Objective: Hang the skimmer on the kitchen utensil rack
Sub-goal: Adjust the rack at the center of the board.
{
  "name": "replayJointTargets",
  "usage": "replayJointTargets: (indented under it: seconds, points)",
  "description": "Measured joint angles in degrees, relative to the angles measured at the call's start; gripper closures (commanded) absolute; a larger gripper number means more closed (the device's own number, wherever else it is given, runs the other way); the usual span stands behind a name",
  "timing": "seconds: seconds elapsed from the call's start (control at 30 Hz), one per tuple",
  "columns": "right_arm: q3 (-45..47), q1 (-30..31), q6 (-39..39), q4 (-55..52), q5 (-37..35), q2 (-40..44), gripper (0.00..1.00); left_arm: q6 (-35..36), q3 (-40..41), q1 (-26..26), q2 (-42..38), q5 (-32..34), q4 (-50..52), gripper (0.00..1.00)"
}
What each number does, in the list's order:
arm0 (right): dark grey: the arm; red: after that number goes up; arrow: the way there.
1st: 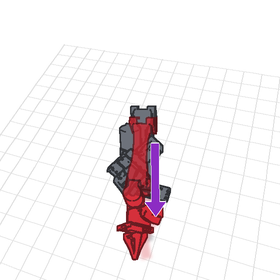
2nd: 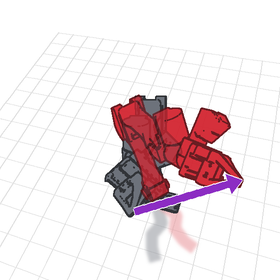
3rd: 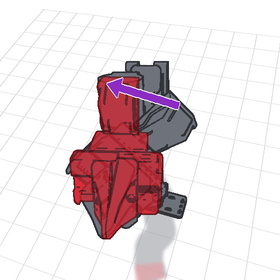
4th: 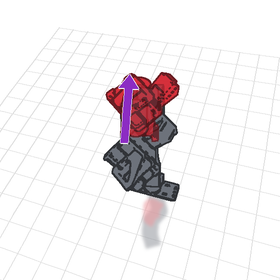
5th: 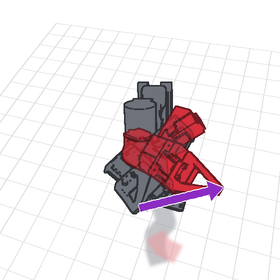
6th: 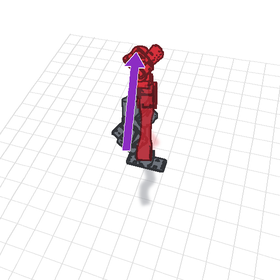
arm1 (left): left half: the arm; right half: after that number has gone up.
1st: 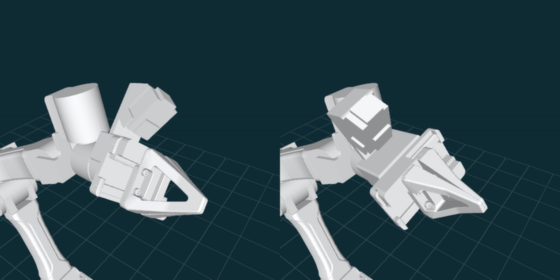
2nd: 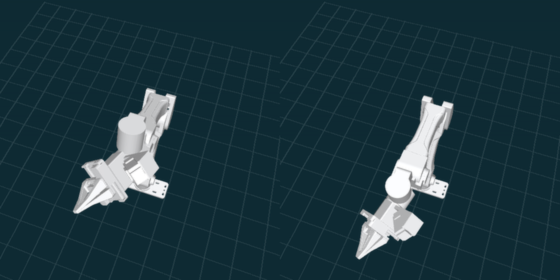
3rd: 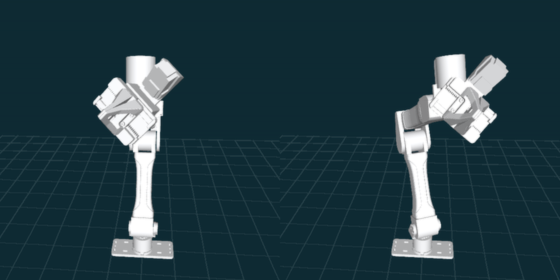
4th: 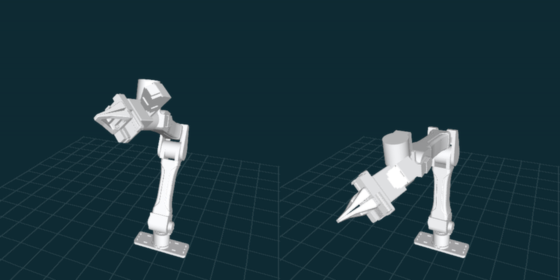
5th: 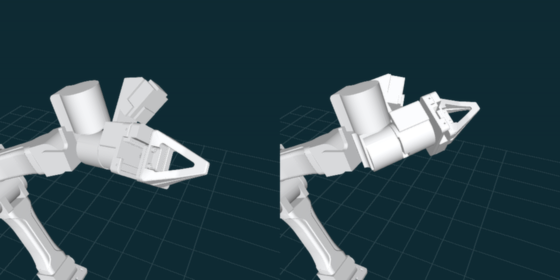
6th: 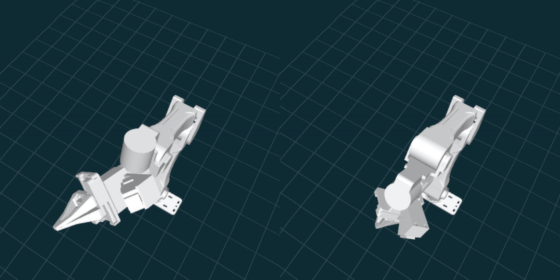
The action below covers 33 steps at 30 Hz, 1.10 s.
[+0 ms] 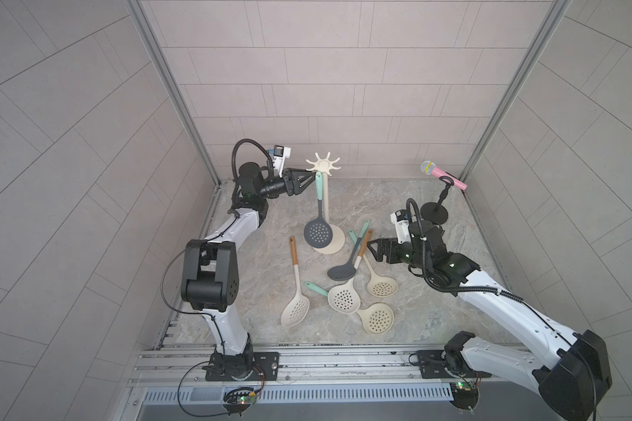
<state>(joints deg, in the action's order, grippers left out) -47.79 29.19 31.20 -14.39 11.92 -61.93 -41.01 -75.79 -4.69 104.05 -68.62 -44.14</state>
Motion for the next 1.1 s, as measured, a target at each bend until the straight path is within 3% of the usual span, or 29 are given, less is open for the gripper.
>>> replayJointTargets:
  seconds: [0.17, 0.33, 0.47, 0.77, 1.1]
  points:
    - [0.0, 0.0, 0.0, 0.0, 0.0, 0.0, 0.04, -4.0, 1.2, 0.0, 0.5, -0.8, -5.1, 0.29]
    - [0.0, 0.0, 0.0, 0.1, 0.0, -0.1, 0.04, -2.3, 1.5, 0.0, 0.3, -0.7, -3.9, 0.29]
    - [0.0, 0.0, 0.1, 0.3, 0.0, -0.2, 0.04, 4.5, 2.1, -0.2, -1.4, -0.3, 3.4, 0.28]
    - [0.0, 0.0, 0.1, 0.5, 0.0, -0.2, 0.05, 26.9, 2.2, -3.3, -7.0, 2.3, 27.3, 0.28]
    - [0.0, 0.0, 0.1, 0.5, 0.0, -0.2, 0.05, 31.7, 2.5, -4.3, -7.1, 2.0, 32.0, 0.28]
